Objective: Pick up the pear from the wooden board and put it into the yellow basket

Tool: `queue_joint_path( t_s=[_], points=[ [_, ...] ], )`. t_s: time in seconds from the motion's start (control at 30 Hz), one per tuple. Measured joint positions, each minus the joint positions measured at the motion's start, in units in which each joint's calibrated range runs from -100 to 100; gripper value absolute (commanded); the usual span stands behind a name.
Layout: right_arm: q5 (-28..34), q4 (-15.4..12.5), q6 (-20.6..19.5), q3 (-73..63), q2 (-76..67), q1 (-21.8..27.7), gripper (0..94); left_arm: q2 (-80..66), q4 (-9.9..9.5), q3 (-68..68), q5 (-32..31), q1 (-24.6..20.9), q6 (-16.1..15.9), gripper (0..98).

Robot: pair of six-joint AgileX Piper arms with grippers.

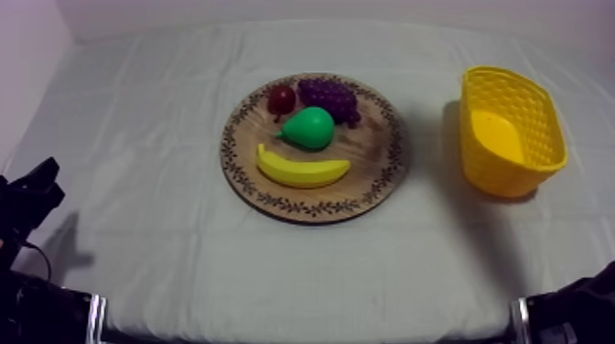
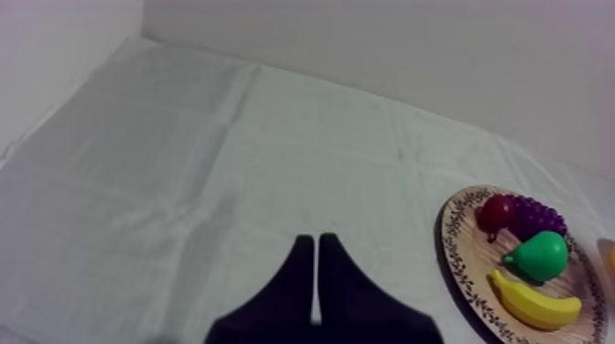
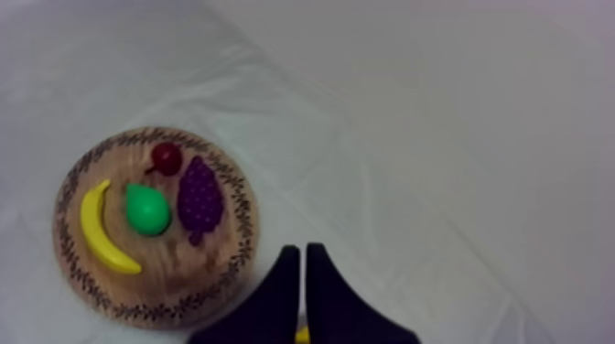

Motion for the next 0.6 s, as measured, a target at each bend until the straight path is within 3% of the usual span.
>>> queue_joint_path(
  t_s=[0.43,0.53,0.6],
  points=[
    [2.79,1.56,4.85,-0.57,16.46,-9.15,3.3,0.0,0.0,0.0,0.0,0.0,0.0,0.1],
    [3.26,1.17,5.51,-1.23,18.93,-10.32,12.4,0.0,0.0,0.0,0.0,0.0,0.0,0.1],
    [3.34,0.9,5.32,-1.24,20.01,-10.78,26.1,0.0,0.0,0.0,0.0,0.0,0.0,0.1]
  ],
)
